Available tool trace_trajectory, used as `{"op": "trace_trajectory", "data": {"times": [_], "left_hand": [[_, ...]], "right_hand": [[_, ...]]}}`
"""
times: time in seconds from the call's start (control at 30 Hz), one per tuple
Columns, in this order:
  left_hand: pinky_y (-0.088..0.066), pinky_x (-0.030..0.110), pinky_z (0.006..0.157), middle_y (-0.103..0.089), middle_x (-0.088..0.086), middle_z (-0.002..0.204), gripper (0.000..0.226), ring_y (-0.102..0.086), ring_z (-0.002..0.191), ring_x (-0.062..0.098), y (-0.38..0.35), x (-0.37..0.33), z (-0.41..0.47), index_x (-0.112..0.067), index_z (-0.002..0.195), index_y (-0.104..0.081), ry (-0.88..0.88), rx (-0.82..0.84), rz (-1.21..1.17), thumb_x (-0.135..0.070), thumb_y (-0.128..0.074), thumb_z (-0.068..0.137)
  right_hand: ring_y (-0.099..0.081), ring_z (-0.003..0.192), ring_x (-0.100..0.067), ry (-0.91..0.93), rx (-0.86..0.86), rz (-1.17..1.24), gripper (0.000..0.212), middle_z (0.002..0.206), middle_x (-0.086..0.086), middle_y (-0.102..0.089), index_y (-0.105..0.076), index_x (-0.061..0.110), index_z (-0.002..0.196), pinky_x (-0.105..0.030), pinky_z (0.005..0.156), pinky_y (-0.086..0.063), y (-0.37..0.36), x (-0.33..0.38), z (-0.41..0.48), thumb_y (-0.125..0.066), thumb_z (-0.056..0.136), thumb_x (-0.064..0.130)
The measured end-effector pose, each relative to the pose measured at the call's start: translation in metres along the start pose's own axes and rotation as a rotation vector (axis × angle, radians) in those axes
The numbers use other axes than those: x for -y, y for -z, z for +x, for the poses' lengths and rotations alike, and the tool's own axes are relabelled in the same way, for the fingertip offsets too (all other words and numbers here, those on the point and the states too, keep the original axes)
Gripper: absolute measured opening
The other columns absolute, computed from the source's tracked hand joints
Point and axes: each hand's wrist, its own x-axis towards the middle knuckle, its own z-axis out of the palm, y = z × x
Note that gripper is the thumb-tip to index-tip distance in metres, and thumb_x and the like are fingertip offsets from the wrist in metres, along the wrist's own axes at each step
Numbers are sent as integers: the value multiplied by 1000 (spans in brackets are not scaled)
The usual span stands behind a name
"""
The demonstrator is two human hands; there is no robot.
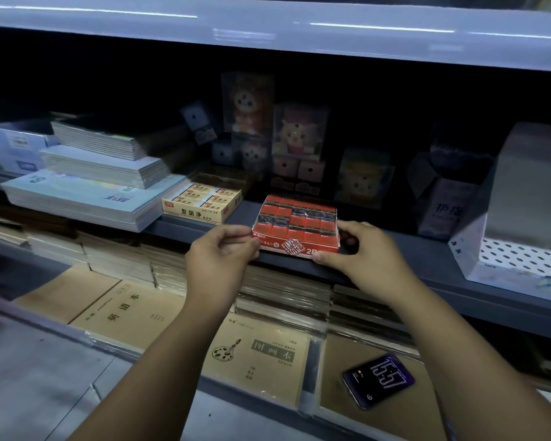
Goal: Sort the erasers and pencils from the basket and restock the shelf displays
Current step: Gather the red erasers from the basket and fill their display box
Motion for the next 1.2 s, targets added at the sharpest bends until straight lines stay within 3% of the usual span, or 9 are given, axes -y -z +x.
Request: {"op": "trace_trajectory", "data": {"times": [0.07, 0.13, 0.23, 0.4, 0.53, 0.67, 0.93, 1.07, 1.2], "left_hand": [[-60, 30, 86, -79, 0, 91, 22, -76, 87, 10, -2, 2, 7, -13, 105, -71, -24, -46, 13, -5, -79, 86], [-59, 25, 87, -78, -5, 92, 22, -74, 87, 2, -4, 3, 14, -16, 108, -71, -53, -66, 81, -7, -77, 88], [-56, 18, 90, -74, -9, 107, 28, -70, 95, -4, -5, 4, 26, -18, 118, -71, -150, -14, 281, -9, -71, 92], [-43, 18, 100, -65, -6, 127, 35, -58, 113, 5, -4, 7, 44, -17, 131, -65, -400, 81, 697, -16, -65, 97], [-26, 15, 109, -58, -1, 145, 39, -49, 134, 9, -6, 11, 52, -13, 138, -61, -436, 104, 805, -19, -60, 99], [-17, 14, 110, -53, -1, 150, 40, -41, 141, 11, -9, 14, 58, -14, 140, -59, -430, 124, 846, -21, -56, 101], [-44, 26, 99, -64, -3, 127, 39, -56, 118, 13, -6, -1, 53, -20, 136, -60, -359, 152, 773, -22, -59, 98], [-46, 33, 104, -61, -4, 134, 44, -54, 124, 14, 14, -17, 34, -23, 139, -57, -379, 162, 810, -24, -64, 95], [-44, 40, 108, -58, 0, 140, 52, -50, 130, 19, 54, -27, 11, -26, 143, -53, -409, 185, 995, -34, -66, 93]], "right_hand": [[-57, 108, -13, -20, -29, -4, 54, 107, 13, -62, -67, 40, 125, -37, 98, -48, -12, 1, 15, -85, 74, 46], [-58, 114, -17, -47, -54, 5, 57, 114, 11, -66, -67, 37, 126, -44, 102, -48, -24, 2, 31, -85, 73, 48], [-61, 115, -16, -69, -74, 44, 59, 117, 11, -70, -68, 29, 126, -45, 103, -49, -38, 4, 53, -87, 73, 45], [-65, 104, -15, -102, -101, 24, 57, 110, 7, -72, -69, 22, 125, -42, 96, -53, -52, 12, 73, -85, 76, 45], [-65, 99, -17, -124, -121, -7, 59, 106, 3, -71, -66, 19, 128, -41, 93, -55, -56, 17, 77, -84, 78, 43], [-66, 100, -20, -121, -130, -38, 57, 109, 1, -72, -66, 17, 126, -44, 93, -53, -60, 17, 81, -83, 79, 44], [-60, 109, -27, -133, -110, -116, 45, 112, -1, -70, -67, 20, 116, -46, 96, -50, -64, 23, 74, -77, 81, 47], [-59, 110, -24, -108, -76, -106, 42, 115, -1, -66, -65, 20, 120, -42, 96, -51, -58, 36, 44, -75, 85, 41], [-54, 119, -25, -22, -39, -210, 53, 126, -2, -58, -55, 17, 136, -43, 98, -51, -56, 63, 6, -69, 90, 40]]}}
